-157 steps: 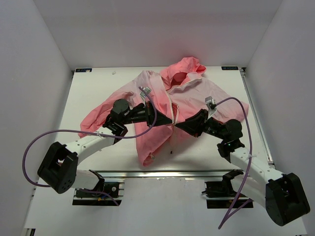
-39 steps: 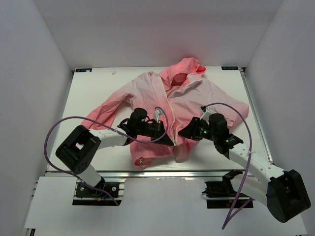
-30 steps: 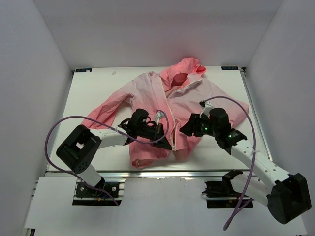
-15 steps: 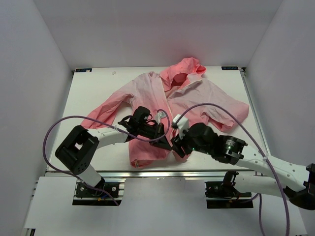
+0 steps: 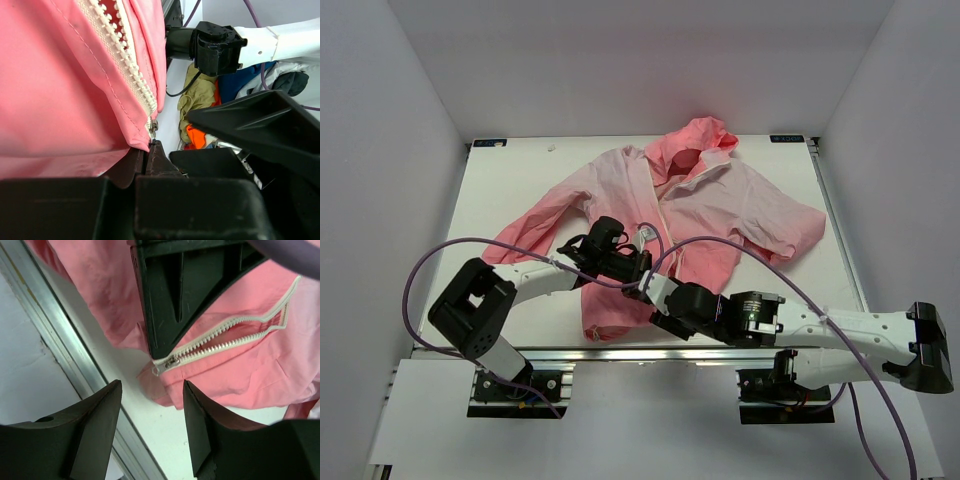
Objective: Zip up the jacket
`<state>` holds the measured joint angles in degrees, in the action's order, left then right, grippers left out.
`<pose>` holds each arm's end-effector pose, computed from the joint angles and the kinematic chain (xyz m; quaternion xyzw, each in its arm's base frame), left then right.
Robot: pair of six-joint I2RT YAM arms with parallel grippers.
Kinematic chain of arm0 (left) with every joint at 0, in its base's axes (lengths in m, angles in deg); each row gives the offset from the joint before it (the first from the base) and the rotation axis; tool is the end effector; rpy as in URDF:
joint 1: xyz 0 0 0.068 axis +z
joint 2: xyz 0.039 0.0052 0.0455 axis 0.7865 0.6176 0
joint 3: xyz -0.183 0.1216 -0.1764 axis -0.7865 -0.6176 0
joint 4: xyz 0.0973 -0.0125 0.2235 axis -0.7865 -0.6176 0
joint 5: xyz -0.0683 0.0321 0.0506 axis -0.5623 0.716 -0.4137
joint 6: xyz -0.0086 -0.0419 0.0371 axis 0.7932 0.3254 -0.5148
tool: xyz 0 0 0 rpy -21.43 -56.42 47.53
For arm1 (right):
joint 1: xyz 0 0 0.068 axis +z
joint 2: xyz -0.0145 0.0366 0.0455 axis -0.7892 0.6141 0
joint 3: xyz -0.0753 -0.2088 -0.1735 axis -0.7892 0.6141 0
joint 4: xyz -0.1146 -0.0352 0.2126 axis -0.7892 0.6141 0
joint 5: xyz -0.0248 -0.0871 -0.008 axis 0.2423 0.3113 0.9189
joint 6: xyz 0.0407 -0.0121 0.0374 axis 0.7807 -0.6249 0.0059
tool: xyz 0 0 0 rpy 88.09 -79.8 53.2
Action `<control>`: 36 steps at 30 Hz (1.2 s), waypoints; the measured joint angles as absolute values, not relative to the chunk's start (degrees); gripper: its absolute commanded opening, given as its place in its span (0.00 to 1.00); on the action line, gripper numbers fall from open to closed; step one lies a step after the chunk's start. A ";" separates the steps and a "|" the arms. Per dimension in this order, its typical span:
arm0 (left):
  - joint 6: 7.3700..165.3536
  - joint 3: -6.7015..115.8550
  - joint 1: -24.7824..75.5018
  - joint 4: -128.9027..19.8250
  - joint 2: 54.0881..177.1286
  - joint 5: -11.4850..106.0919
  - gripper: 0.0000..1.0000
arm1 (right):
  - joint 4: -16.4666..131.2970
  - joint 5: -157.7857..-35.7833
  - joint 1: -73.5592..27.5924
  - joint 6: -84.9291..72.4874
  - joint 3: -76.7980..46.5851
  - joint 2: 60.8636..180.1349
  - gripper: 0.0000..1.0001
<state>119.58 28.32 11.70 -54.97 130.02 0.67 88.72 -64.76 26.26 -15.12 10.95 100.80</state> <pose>0.2048 -0.2152 0.2079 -0.1537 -0.8183 0.5535 0.0197 0.0568 0.1950 0.2897 -0.5171 0.7398 0.0846 0.4221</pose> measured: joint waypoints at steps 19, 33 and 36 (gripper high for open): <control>119.58 28.32 11.70 -55.47 129.98 0.76 0.00 | 82.03 -58.23 26.39 -17.55 14.70 103.95 0.40; 119.58 28.32 11.65 -55.41 129.98 0.89 0.00 | 80.48 -57.35 26.41 -17.42 15.45 103.14 0.10; 119.58 28.32 11.65 -55.41 129.98 0.89 0.00 | 80.46 -57.35 26.41 -17.40 15.45 103.14 0.11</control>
